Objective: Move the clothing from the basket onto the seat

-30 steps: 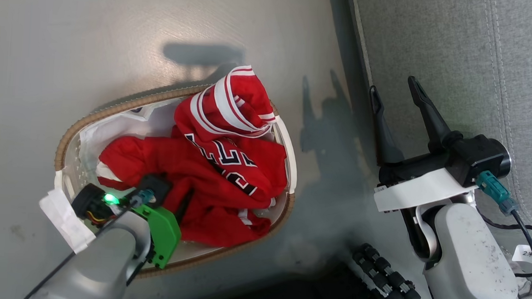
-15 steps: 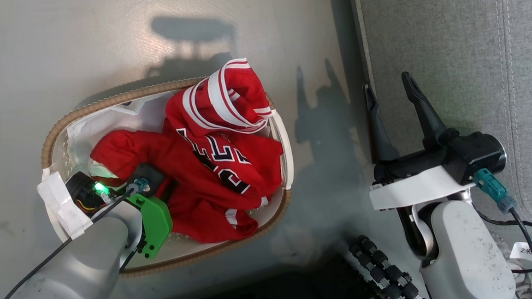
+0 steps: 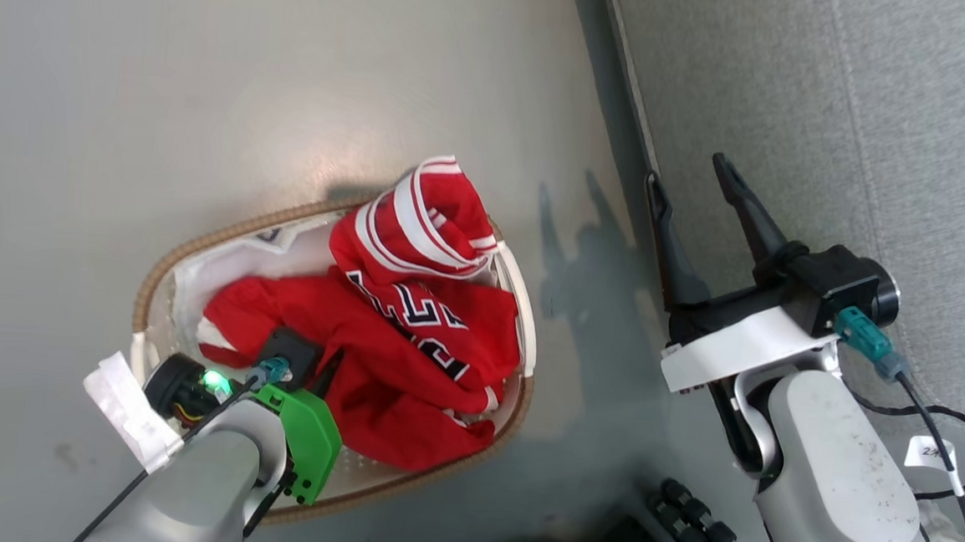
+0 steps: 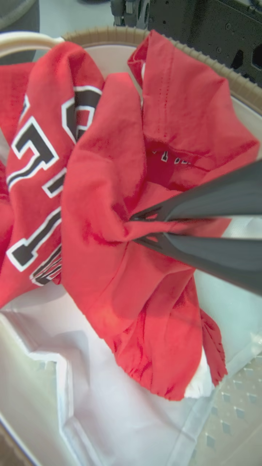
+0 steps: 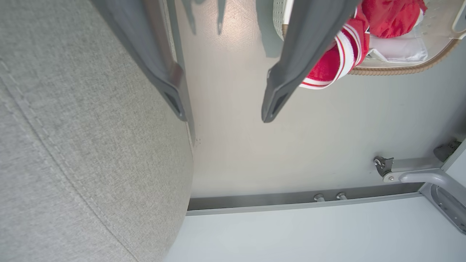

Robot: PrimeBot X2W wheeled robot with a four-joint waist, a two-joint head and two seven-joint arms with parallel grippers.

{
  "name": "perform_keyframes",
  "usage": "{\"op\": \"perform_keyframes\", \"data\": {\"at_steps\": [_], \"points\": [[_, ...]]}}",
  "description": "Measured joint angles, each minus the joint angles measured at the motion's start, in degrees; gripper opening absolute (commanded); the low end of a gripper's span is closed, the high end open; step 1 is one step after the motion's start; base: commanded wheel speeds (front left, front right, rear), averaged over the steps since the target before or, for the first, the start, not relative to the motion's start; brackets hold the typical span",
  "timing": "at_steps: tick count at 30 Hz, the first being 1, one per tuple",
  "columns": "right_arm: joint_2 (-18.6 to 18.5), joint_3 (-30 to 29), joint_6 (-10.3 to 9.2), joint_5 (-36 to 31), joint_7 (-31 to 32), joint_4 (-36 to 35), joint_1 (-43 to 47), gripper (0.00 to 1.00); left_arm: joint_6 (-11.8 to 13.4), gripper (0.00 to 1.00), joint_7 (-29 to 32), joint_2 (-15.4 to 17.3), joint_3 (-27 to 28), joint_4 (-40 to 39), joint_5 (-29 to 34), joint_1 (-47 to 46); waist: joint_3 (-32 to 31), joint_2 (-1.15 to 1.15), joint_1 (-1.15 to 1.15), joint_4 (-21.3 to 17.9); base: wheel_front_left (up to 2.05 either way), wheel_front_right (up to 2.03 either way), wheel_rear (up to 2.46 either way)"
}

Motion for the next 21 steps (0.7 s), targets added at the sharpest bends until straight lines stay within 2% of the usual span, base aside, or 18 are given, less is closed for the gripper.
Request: {"op": "perform_keyframes", "data": {"at_steps": [8, 21], "points": [[0.02, -0.44, 0.00, -0.74, 0.00, 2.96, 1.36, 1.00, 0.00, 0.00, 0.01, 0.11, 5.56, -5.22, -0.87, 4.88, -8.78, 0.00, 0.00, 1.82, 0.00, 0.00, 0.00], [0.04, -1.26, 0.00, -3.56, 0.00, 6.41, 7.76, 1.00, 0.00, 0.00, 0.03, -0.32, 16.85, -19.37, 8.33, 11.11, -22.65, 0.00, 0.00, 6.29, 0.00, 0.00, 0.00]]}}
